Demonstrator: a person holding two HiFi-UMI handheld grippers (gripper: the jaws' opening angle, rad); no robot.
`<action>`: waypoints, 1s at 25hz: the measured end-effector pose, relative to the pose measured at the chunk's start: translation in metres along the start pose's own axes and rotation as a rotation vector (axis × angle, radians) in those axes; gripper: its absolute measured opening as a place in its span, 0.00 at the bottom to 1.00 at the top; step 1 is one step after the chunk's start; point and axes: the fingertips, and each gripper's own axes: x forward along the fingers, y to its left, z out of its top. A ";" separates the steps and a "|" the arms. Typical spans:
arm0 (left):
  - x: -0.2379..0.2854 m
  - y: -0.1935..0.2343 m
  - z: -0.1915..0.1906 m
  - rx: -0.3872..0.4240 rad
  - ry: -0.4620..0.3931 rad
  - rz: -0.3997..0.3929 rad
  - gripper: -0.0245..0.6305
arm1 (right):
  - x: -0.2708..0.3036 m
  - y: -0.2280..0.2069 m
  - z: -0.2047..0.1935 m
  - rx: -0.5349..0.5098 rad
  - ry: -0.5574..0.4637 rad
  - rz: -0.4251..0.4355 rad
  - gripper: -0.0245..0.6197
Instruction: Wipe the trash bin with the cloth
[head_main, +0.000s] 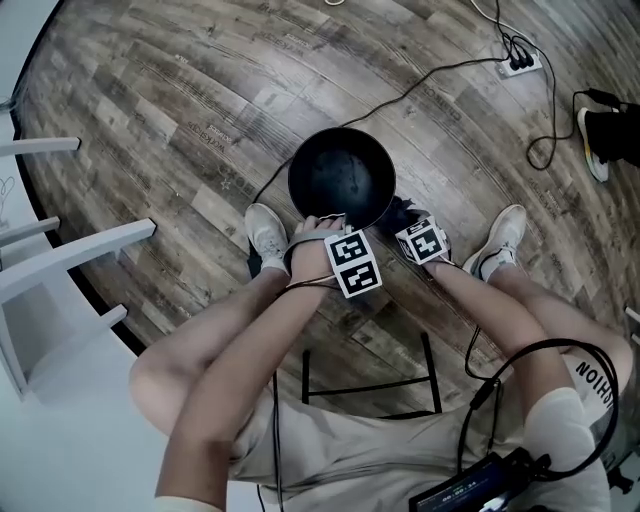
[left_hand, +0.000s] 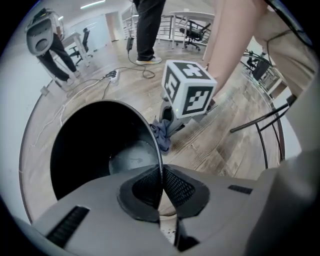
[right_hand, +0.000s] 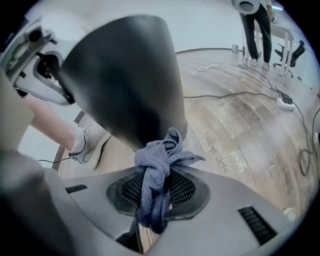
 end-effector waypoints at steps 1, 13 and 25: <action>0.000 0.000 0.002 -0.038 0.001 -0.005 0.07 | -0.009 0.002 0.002 -0.012 -0.009 0.004 0.16; -0.001 0.010 0.039 -0.299 -0.056 0.008 0.06 | -0.084 0.023 0.026 -0.058 -0.147 0.028 0.16; -0.017 -0.001 -0.010 -0.037 0.008 0.052 0.12 | -0.119 0.067 0.070 -0.022 -0.248 0.077 0.16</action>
